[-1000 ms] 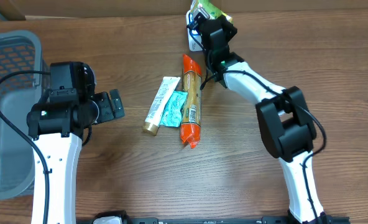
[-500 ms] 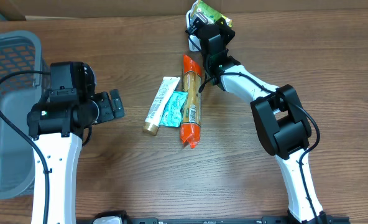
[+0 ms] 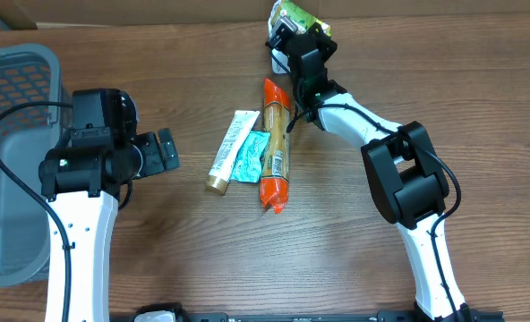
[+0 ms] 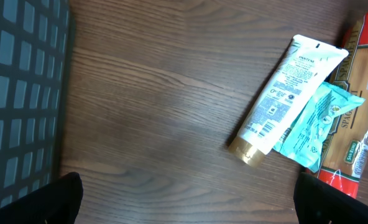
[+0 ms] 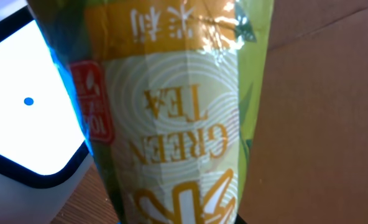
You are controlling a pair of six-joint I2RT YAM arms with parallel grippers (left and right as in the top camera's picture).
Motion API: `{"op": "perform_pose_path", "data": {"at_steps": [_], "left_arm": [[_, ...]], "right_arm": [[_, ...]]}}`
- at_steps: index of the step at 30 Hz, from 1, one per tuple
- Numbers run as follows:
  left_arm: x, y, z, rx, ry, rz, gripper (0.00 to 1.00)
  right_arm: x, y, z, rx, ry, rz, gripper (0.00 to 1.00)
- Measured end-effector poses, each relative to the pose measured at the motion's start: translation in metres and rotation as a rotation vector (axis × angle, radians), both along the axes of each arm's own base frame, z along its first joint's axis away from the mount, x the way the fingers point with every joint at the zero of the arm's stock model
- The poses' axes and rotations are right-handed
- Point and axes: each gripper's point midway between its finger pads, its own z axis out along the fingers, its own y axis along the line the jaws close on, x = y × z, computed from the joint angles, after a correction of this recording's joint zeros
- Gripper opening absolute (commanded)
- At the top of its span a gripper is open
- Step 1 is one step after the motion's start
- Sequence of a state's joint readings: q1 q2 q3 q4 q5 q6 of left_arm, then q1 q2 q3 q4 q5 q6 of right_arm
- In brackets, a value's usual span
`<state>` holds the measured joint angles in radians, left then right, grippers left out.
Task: Scan the item barcode
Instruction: 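Hold the tea bag's barcode in front of the scanner, then move the tea bag right and drop it on the table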
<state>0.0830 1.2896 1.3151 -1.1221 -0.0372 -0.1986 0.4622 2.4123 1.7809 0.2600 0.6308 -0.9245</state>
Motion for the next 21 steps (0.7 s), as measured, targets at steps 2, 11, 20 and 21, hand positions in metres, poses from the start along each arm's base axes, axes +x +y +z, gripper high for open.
{"op": "perform_pose_path", "data": {"at_steps": [2,11,20,21], "left_arm": [[0.0,0.0,0.0,0.0,0.0,0.0,1.0],[0.0,0.0,0.0,0.0,0.0,0.0,1.0],[0.0,0.0,0.0,0.0,0.0,0.0,1.0],[0.0,0.0,0.0,0.0,0.0,0.0,0.99]], "right_arm": [[0.0,-0.001,0.0,0.001,0.001,0.001,0.04],[0.0,-0.01,0.011,-0.002,-0.051,-0.072,0.04],[-0.057,0.002,-0.017,-0.021,0.307,-0.019,0.04],[-0.069,0.004,-0.004,0.027,0.34,-0.006,0.04]]}}
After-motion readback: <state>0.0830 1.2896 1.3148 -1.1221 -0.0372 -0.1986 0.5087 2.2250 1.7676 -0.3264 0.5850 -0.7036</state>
